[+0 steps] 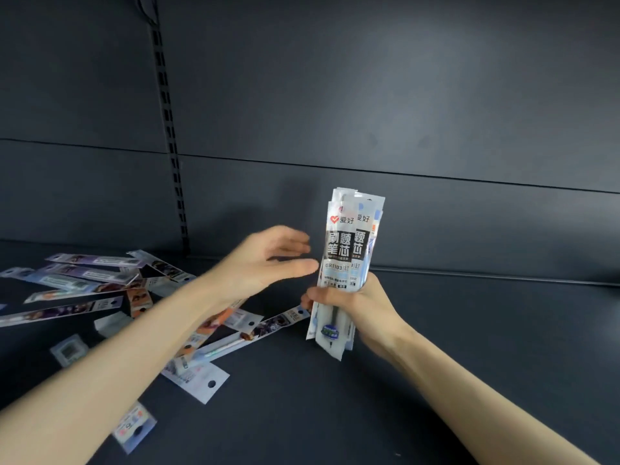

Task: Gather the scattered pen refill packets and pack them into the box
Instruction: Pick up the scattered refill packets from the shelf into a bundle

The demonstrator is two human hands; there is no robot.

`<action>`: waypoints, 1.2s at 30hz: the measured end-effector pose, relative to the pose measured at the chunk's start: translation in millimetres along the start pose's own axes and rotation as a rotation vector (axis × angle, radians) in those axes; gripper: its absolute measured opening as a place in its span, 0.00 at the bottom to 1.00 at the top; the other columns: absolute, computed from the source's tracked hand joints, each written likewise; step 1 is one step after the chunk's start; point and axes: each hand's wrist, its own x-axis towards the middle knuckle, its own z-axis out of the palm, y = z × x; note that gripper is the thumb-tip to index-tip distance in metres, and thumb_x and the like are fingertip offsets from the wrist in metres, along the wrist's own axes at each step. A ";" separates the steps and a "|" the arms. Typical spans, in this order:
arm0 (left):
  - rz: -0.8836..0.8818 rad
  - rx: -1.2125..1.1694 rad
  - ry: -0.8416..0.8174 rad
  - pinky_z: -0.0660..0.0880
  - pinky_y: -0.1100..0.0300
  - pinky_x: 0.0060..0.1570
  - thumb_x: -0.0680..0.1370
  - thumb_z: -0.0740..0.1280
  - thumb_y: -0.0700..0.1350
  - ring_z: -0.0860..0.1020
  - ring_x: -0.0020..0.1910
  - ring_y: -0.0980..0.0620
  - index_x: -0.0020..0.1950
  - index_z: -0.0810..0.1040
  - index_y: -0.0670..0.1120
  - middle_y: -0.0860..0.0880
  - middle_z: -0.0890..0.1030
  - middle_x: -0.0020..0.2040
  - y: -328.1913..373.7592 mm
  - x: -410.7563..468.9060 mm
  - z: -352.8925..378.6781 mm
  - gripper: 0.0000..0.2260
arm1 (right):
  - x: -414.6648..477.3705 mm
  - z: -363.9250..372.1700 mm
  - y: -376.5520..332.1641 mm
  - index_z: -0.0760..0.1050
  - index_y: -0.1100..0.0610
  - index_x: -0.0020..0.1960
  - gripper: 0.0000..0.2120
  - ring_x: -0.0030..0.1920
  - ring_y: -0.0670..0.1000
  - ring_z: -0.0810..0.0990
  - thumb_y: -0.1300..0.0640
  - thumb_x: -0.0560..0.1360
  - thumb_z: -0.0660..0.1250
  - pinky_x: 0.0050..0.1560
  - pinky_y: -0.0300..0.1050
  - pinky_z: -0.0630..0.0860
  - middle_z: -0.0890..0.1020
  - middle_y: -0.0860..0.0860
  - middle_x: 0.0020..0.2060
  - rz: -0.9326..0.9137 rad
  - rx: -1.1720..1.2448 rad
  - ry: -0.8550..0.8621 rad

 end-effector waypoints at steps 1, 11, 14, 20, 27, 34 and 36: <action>-0.016 0.100 0.048 0.70 0.55 0.66 0.66 0.76 0.50 0.77 0.59 0.59 0.59 0.77 0.50 0.54 0.80 0.57 -7.8 -8.2 -10.2 0.22 | -0.3 1.2 -0.9 0.79 0.62 0.40 0.04 0.38 0.54 0.83 0.69 0.69 0.70 0.44 0.47 0.81 0.84 0.57 0.35 0.015 0.010 -0.006; -0.245 0.725 -0.340 0.58 0.61 0.70 0.59 0.66 0.73 0.59 0.73 0.57 0.77 0.53 0.50 0.57 0.57 0.75 -56.0 -46.3 -76.3 0.54 | 8.7 35.2 -7.6 0.75 0.59 0.36 0.08 0.29 0.47 0.79 0.66 0.71 0.71 0.33 0.39 0.76 0.79 0.51 0.28 0.050 -0.055 -0.027; -0.153 0.783 -0.298 0.64 0.57 0.67 0.67 0.68 0.67 0.66 0.67 0.55 0.74 0.62 0.48 0.54 0.66 0.68 -64.4 -38.8 -74.7 0.42 | 14.5 49.3 -8.8 0.75 0.58 0.34 0.09 0.29 0.49 0.78 0.66 0.71 0.71 0.33 0.40 0.76 0.79 0.52 0.28 0.034 -0.082 0.025; 0.016 0.712 -0.351 0.70 0.59 0.54 0.71 0.70 0.58 0.73 0.52 0.52 0.57 0.80 0.50 0.49 0.72 0.52 -73.1 -25.8 -80.7 0.18 | 21.2 76.5 -5.0 0.76 0.69 0.42 0.06 0.37 0.53 0.80 0.67 0.69 0.72 0.40 0.43 0.78 0.80 0.58 0.36 -0.001 -0.164 0.172; 0.076 0.629 -0.357 0.70 0.66 0.41 0.69 0.72 0.59 0.74 0.49 0.54 0.56 0.80 0.51 0.50 0.73 0.51 -75.9 -25.8 -82.5 0.20 | 15.1 88.1 -3.3 0.75 0.61 0.34 0.08 0.30 0.49 0.77 0.68 0.69 0.71 0.35 0.41 0.75 0.78 0.53 0.28 0.029 -0.190 0.288; -0.016 0.588 -0.383 0.66 0.60 0.31 0.68 0.74 0.51 0.72 0.31 0.52 0.45 0.80 0.42 0.47 0.80 0.37 -70.6 -16.7 -75.4 0.14 | 11.6 86.4 -4.7 0.78 0.56 0.34 0.11 0.32 0.46 0.81 0.70 0.70 0.70 0.33 0.38 0.77 0.82 0.48 0.28 0.029 -0.143 0.309; -0.052 0.628 -0.401 0.64 0.59 0.31 0.69 0.74 0.50 0.69 0.31 0.51 0.44 0.80 0.38 0.47 0.74 0.33 -68.7 -10.9 -73.5 0.15 | 10.2 84.9 -4.7 0.77 0.56 0.33 0.13 0.28 0.45 0.80 0.70 0.70 0.69 0.31 0.37 0.75 0.80 0.48 0.25 0.023 -0.140 0.320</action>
